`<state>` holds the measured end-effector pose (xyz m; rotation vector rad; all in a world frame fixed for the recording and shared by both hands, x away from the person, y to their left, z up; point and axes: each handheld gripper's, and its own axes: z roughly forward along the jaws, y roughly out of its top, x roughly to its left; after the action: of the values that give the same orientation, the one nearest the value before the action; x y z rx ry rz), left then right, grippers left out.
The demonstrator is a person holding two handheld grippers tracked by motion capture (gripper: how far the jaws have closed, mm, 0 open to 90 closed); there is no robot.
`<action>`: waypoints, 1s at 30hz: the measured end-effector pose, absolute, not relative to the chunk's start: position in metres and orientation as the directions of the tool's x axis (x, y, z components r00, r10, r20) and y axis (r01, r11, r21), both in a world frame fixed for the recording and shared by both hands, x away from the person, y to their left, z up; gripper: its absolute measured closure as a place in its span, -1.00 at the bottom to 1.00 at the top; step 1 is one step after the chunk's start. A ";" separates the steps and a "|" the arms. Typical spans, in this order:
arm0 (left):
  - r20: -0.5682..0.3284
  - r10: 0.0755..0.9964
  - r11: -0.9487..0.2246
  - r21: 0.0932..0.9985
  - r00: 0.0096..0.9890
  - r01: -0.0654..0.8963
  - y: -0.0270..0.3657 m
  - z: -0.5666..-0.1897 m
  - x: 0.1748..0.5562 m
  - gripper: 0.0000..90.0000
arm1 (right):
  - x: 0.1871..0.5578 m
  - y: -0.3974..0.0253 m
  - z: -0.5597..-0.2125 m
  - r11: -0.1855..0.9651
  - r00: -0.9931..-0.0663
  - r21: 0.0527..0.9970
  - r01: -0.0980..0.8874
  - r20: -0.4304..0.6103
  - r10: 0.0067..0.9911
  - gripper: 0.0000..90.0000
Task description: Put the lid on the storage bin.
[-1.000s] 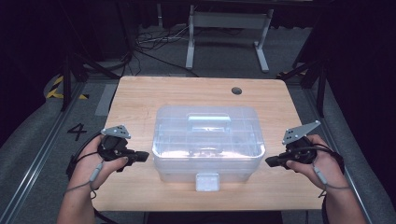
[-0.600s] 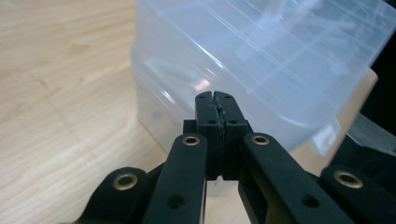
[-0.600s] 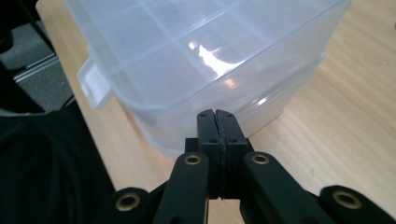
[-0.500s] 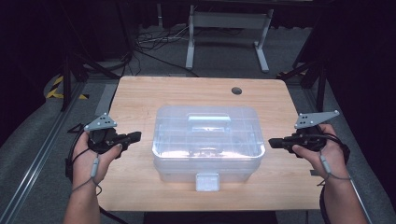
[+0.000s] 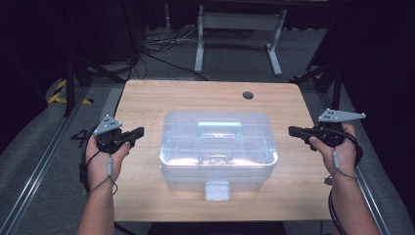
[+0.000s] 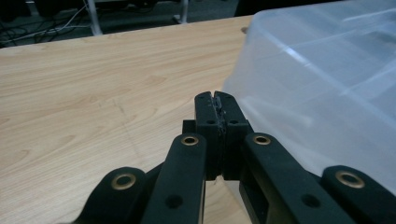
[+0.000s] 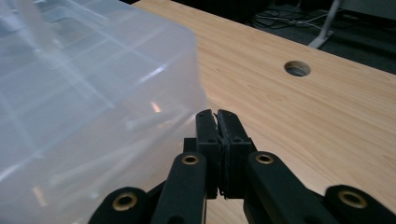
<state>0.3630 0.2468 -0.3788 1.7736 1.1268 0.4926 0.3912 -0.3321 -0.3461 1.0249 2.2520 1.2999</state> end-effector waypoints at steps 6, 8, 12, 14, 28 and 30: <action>-0.112 0.879 -0.151 0.856 0.463 0.494 0.251 -0.402 0.378 0.86 | 0.407 -0.346 -0.368 0.293 -0.633 0.856 0.425 0.049 0.773 0.67; -0.089 0.887 -0.158 0.862 0.452 0.481 0.252 -0.408 0.382 0.73 | 0.411 -0.350 -0.375 0.285 -0.628 0.860 0.423 0.052 0.776 0.54; -0.075 0.897 -0.158 0.865 0.435 0.475 0.254 -0.414 0.387 0.41 | 0.418 -0.355 -0.385 0.289 -0.609 0.859 0.423 0.034 0.792 0.40; -0.068 0.906 -0.159 0.859 0.418 0.486 0.255 -0.422 0.391 0.26 | 0.424 -0.361 -0.395 0.266 -0.599 0.864 0.427 0.051 0.799 0.25; -0.050 0.918 -0.199 0.800 0.394 0.566 0.261 -0.445 0.399 -0.11 | 0.441 -0.373 -0.431 0.277 -0.564 0.834 0.477 0.049 0.824 -0.14; -0.055 0.916 -0.203 0.790 0.396 0.579 0.261 -0.447 0.399 -0.13 | 0.443 -0.371 -0.435 0.286 -0.566 0.829 0.481 0.045 0.823 -0.17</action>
<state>0.3985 0.2612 -0.4467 1.8966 1.2832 0.5642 0.4428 -0.3710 -0.4351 1.1732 2.1688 1.1871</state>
